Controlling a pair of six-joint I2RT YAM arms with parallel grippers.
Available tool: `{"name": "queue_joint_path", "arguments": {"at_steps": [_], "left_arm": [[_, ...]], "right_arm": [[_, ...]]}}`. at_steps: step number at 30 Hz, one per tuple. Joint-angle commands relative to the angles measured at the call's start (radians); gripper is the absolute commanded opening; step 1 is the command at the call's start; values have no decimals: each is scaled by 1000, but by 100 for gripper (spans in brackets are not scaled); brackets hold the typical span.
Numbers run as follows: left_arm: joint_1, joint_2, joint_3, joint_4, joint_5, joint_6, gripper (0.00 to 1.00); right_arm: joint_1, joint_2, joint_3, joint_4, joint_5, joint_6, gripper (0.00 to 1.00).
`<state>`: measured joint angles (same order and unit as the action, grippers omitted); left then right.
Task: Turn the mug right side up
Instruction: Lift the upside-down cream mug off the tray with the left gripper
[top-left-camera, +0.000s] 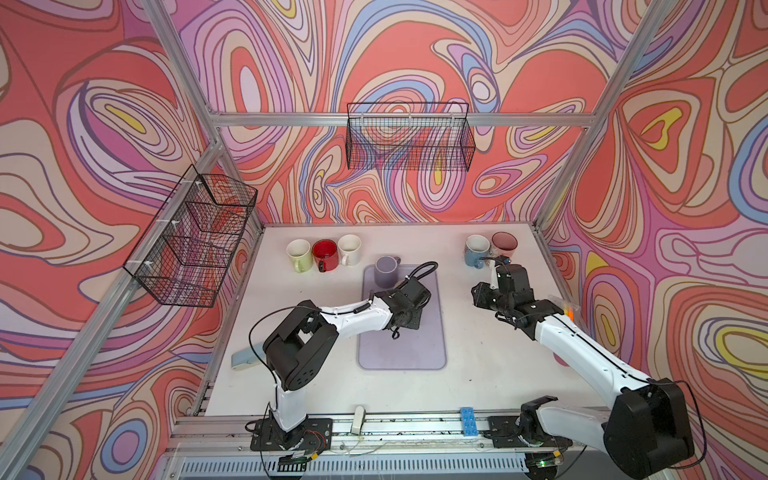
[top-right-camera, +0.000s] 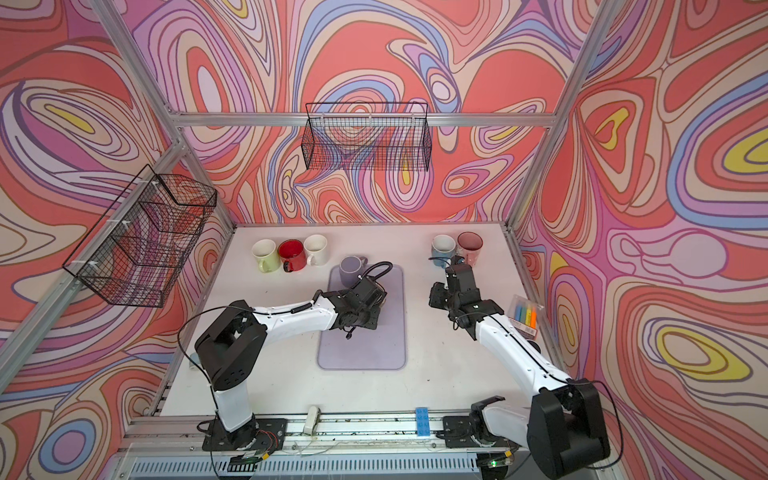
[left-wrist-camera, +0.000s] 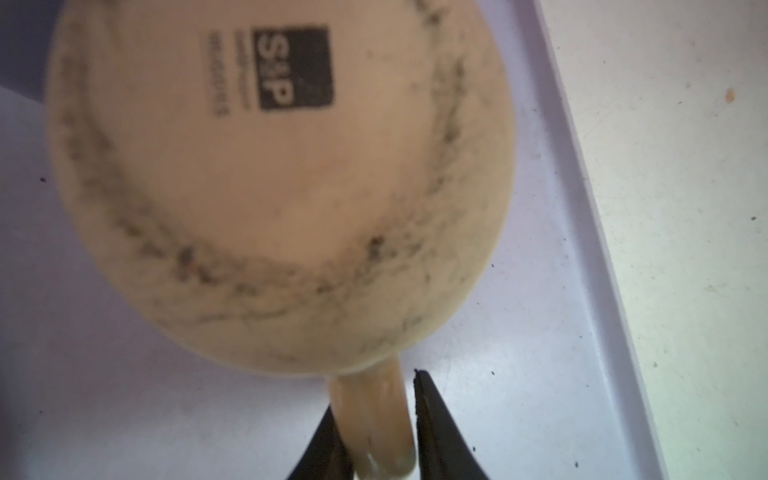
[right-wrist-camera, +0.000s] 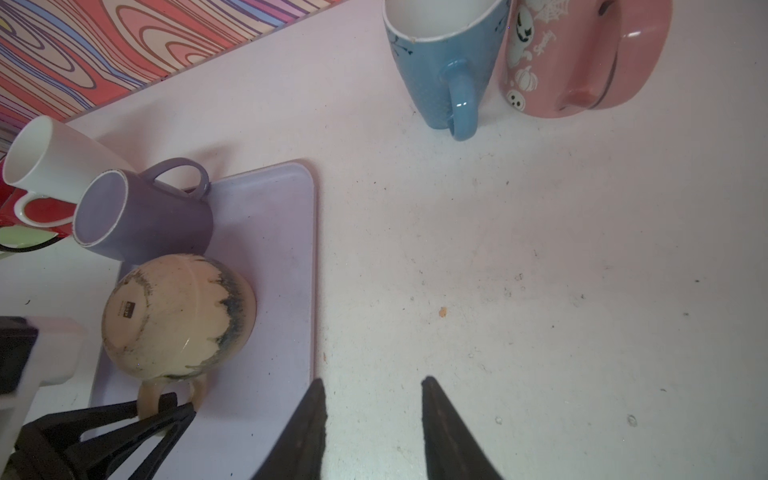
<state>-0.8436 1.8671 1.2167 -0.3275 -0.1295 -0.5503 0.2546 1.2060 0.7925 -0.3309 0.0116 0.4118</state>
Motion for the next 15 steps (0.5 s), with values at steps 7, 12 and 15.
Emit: {"name": "queue_joint_path", "arguments": {"at_steps": [7,12,15], "left_arm": [[0,0,-9,-25,-79,43,20],[0,3,-2,-35,-104,62,16],[1,-10,-8,-32,-109,69,14]], "right_arm": [[-8,-7,-11,6,17,7,39],[-9,1,-12,4,16,11,39],[-9,-1,-13,1,19,10,39]]}}
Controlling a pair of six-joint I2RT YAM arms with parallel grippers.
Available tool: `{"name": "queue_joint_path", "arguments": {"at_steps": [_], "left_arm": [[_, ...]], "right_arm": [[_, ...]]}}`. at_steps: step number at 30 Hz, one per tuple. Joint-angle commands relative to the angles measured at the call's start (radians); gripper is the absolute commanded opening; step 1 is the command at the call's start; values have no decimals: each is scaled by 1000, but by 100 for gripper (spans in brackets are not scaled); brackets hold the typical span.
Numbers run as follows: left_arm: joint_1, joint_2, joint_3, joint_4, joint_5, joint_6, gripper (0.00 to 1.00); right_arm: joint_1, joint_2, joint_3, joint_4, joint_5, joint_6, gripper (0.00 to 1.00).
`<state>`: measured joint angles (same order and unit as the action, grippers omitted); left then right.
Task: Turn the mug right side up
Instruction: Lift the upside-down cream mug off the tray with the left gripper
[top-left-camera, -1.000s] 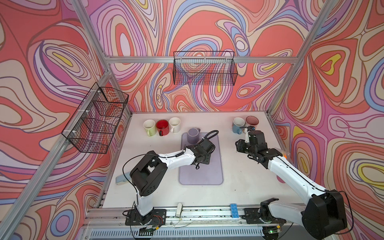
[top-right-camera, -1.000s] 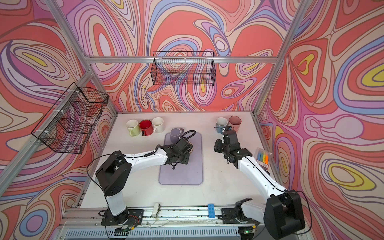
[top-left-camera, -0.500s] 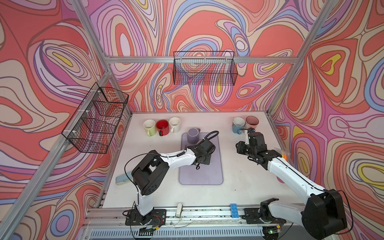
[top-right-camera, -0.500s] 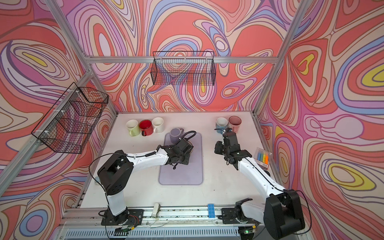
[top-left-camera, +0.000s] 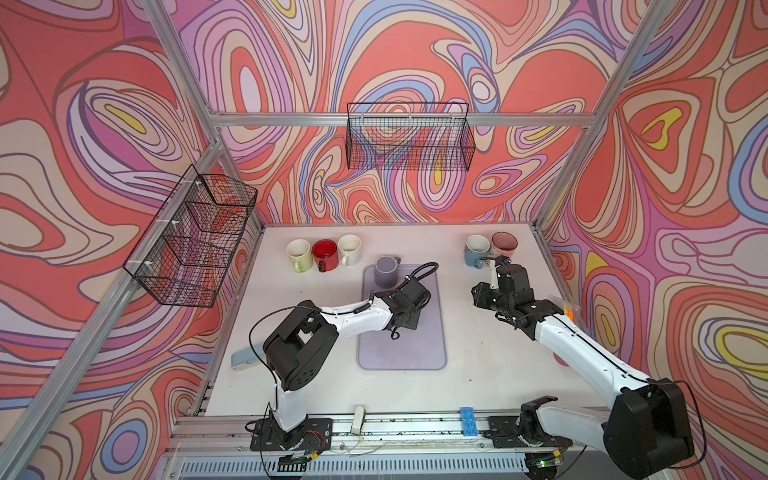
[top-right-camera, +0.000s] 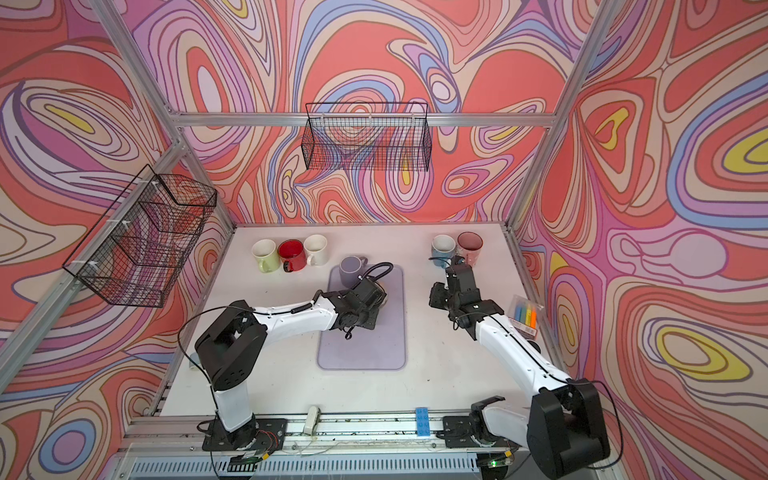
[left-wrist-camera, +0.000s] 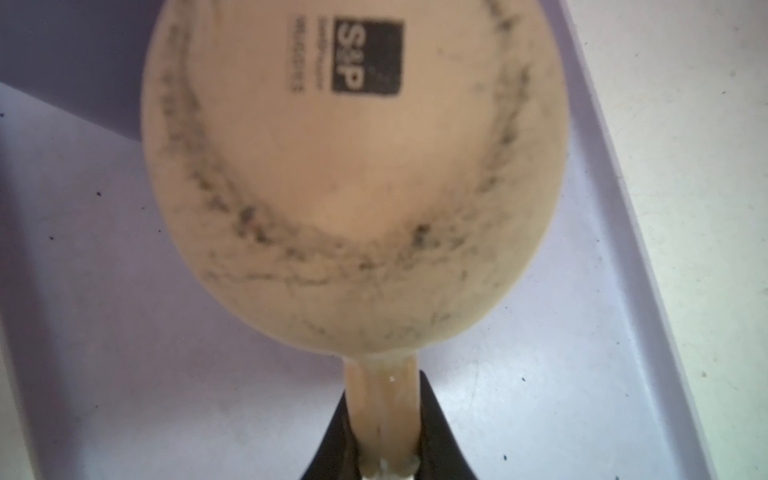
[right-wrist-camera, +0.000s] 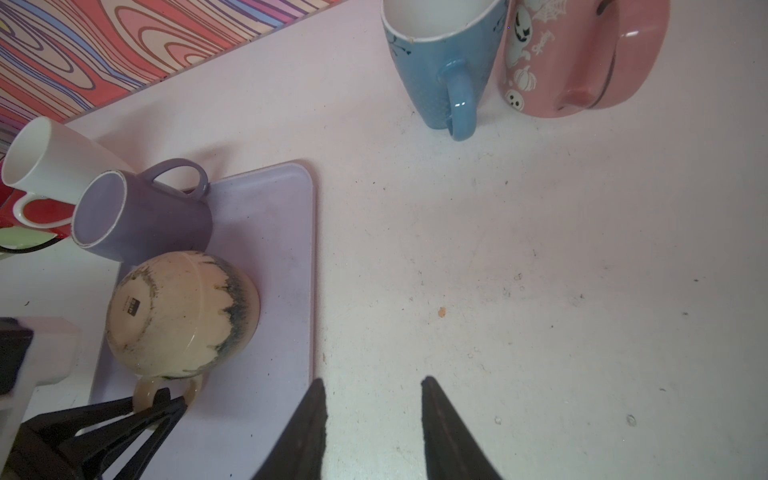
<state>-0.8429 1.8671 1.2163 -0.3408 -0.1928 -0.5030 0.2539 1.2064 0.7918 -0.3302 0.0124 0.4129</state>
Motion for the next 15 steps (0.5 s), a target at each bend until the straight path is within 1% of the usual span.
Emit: {"name": "queue_joint_path", "arguments": {"at_steps": [1,7,15], "left_arm": [[0,-15,-8,-18,-49,23,13],[0,-73,-28,20,-44,36,8],[2,-166,-93,151,32,56,3]], "right_arm": [[-8,-3,-13,0,19,9,39],[-10,3,-21,5,19,13,39],[-34,13,-60,44,-20,30,39]]}}
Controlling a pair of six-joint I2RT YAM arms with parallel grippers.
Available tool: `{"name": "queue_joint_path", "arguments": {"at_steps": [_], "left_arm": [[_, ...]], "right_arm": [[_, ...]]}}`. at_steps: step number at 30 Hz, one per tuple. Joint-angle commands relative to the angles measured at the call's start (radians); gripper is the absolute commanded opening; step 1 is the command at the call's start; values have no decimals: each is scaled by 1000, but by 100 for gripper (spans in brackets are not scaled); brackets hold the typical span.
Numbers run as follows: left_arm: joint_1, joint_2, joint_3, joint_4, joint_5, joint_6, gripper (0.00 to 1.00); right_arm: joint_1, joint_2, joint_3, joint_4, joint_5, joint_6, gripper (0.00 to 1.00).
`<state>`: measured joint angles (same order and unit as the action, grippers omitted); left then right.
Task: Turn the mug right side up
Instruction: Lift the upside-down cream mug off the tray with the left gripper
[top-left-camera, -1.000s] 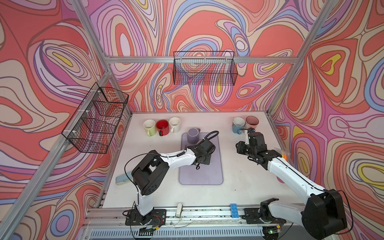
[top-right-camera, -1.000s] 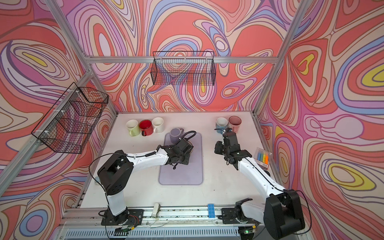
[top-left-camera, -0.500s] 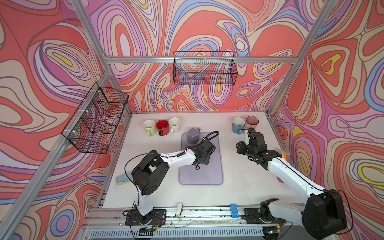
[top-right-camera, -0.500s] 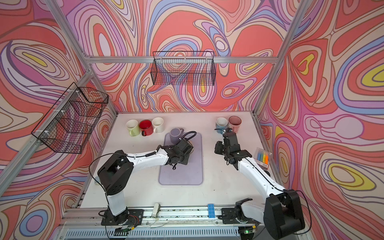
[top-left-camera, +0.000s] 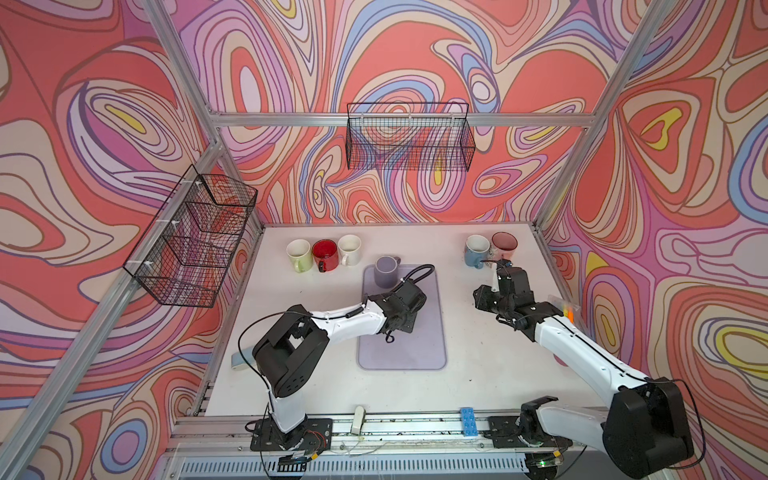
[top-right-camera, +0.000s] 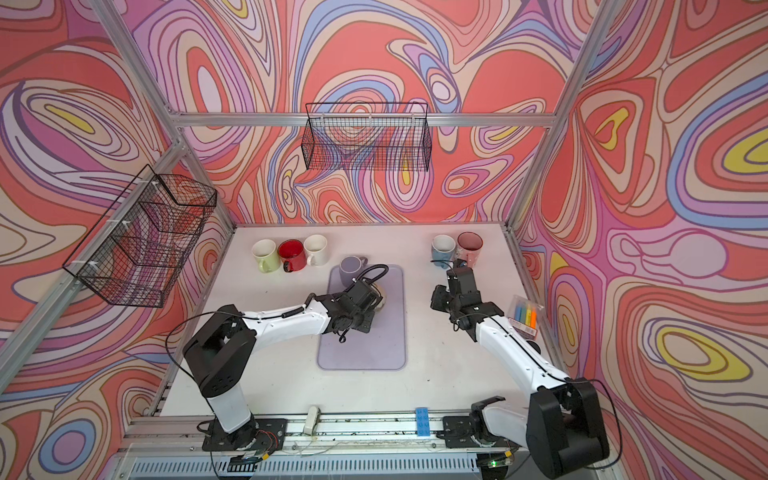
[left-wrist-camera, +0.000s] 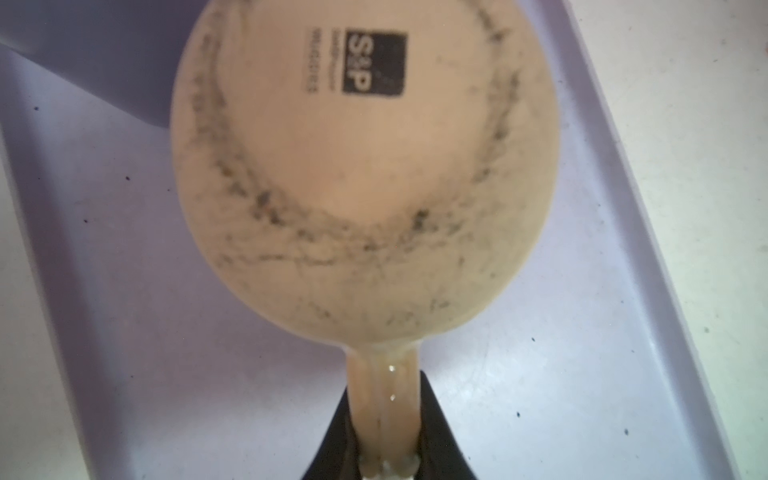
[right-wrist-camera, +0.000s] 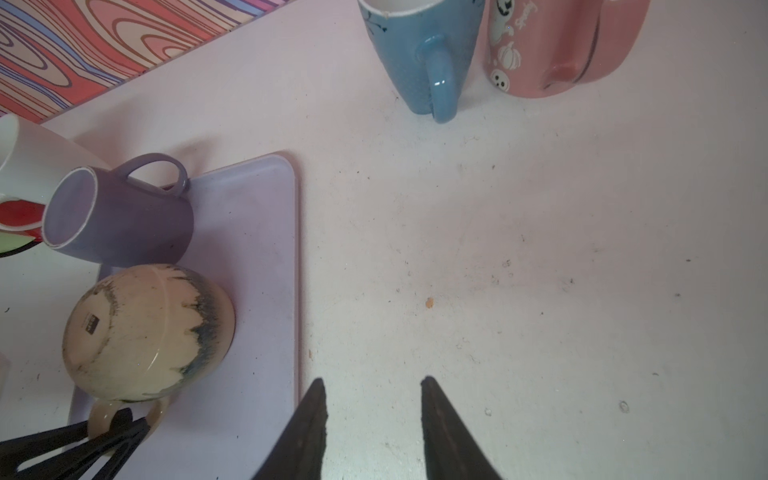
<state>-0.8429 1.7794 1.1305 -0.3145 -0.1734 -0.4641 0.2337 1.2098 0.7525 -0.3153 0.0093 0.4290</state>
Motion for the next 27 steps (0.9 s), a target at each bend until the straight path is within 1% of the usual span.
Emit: {"name": "queue_joint_path", "arguments": {"at_steps": [1,7,11,15,18,20,22,25,27], "left_arm": [[2,-89,-16,142,25,20,3],[5,-144,-47,214,78,33,1],[14,-193,-77,282,147,39,0],[44,-250,-138,402,252,25,0],[69,-287,-170,463,310,11,0],[87,-306,-177,486,347,3,0],[102,-323,-184,517,388,-8,0],[119,-345,-181,564,456,-27,0],[127,-356,-171,588,486,-31,0]], "right_arm": [[-18,11,-24,34,-24,14,38],[-48,10,-47,53,-65,25,38],[-64,4,-62,66,-88,30,38],[-85,-11,-81,97,-130,37,38],[-101,-17,-94,116,-164,45,38],[-112,-28,-108,147,-216,43,38],[-114,-50,-135,208,-297,35,38],[-114,-85,-181,315,-445,27,39],[-114,-105,-211,399,-553,45,39]]}}
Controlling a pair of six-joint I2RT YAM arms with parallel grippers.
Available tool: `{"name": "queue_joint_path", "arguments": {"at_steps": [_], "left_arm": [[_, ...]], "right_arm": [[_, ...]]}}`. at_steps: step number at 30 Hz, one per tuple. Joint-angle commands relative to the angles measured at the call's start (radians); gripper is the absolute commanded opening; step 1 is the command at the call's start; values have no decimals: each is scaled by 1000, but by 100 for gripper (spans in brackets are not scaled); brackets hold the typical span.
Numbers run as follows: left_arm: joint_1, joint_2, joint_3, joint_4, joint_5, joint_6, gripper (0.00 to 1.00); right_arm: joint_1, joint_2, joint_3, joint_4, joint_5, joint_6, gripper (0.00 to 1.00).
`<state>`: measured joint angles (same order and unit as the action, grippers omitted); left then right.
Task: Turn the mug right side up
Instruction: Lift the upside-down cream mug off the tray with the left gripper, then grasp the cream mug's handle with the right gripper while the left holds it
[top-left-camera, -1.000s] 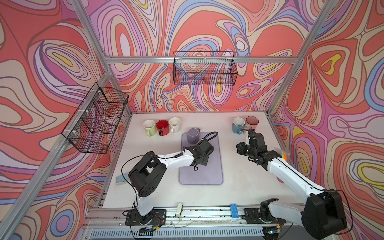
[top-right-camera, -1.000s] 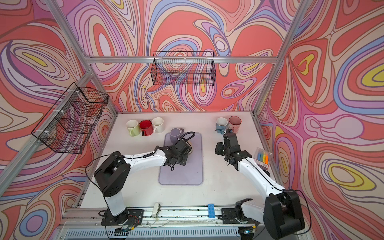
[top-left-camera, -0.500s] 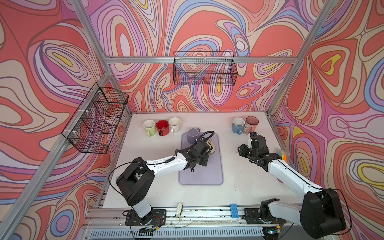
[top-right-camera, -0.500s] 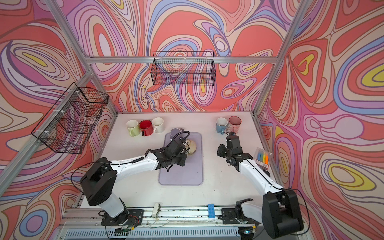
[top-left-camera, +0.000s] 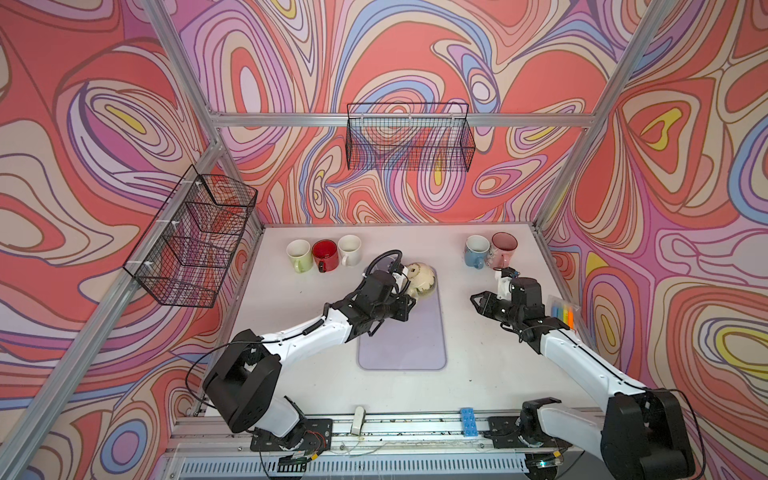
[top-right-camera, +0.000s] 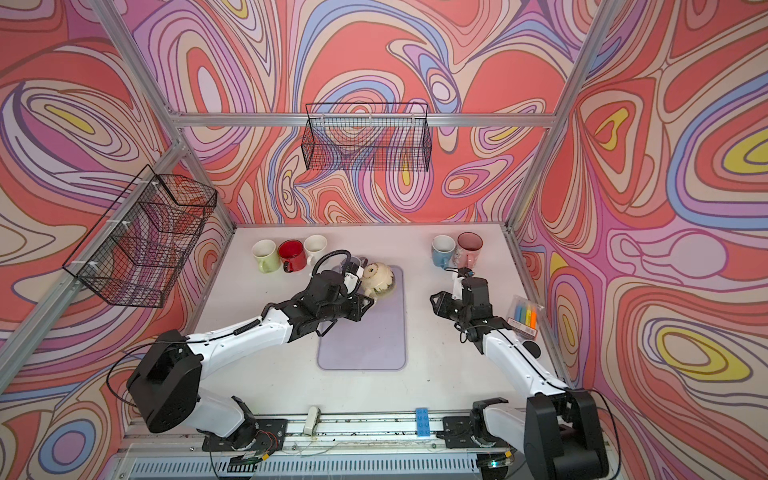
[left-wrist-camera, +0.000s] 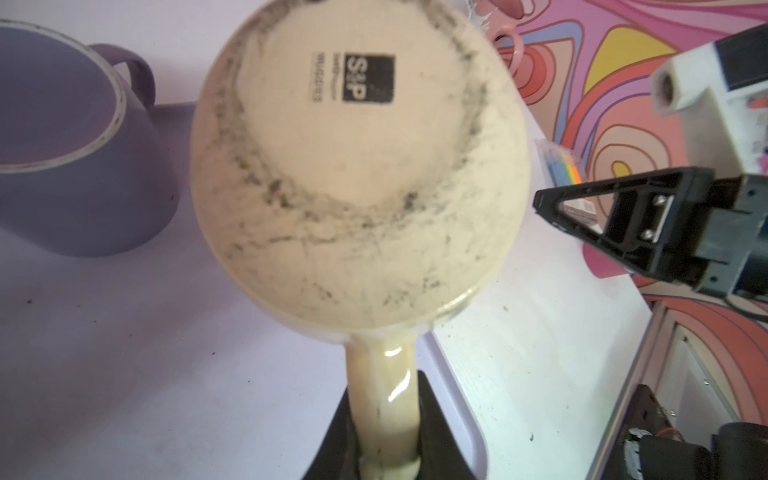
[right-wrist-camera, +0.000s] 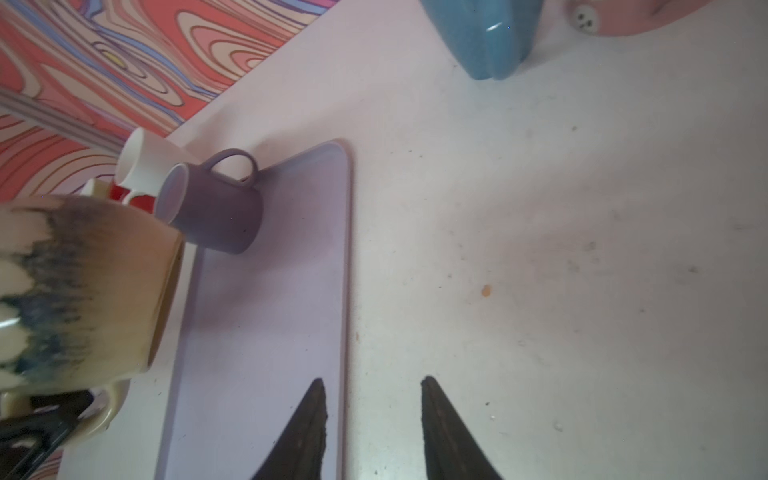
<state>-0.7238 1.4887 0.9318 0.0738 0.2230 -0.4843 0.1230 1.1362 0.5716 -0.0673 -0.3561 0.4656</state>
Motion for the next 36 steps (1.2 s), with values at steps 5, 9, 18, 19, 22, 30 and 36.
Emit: {"name": "queue_joint_path", "arguments": {"at_steps": [5,9,18,19,22,30,36], "left_arm": [[31,-72,57,277,151,-18,0],[34,-57,81,351,194,-37,0],[34,-15,117,449,253,-86,0],[35,-15,117,451,254,-88,0],[34,-16,112,463,259,-100,0],[31,-25,93,497,271,-126,0],[29,-31,81,499,274,-125,0]], "right_arm": [[-3,-20,-110,460,-452,152,44],[-3,35,-177,803,-551,346,50],[49,147,-226,1223,-526,579,54],[57,157,-226,1253,-515,593,54],[89,195,-212,1333,-490,624,54],[146,382,-155,1558,-431,715,51],[170,383,-122,1558,-403,706,50]]}}
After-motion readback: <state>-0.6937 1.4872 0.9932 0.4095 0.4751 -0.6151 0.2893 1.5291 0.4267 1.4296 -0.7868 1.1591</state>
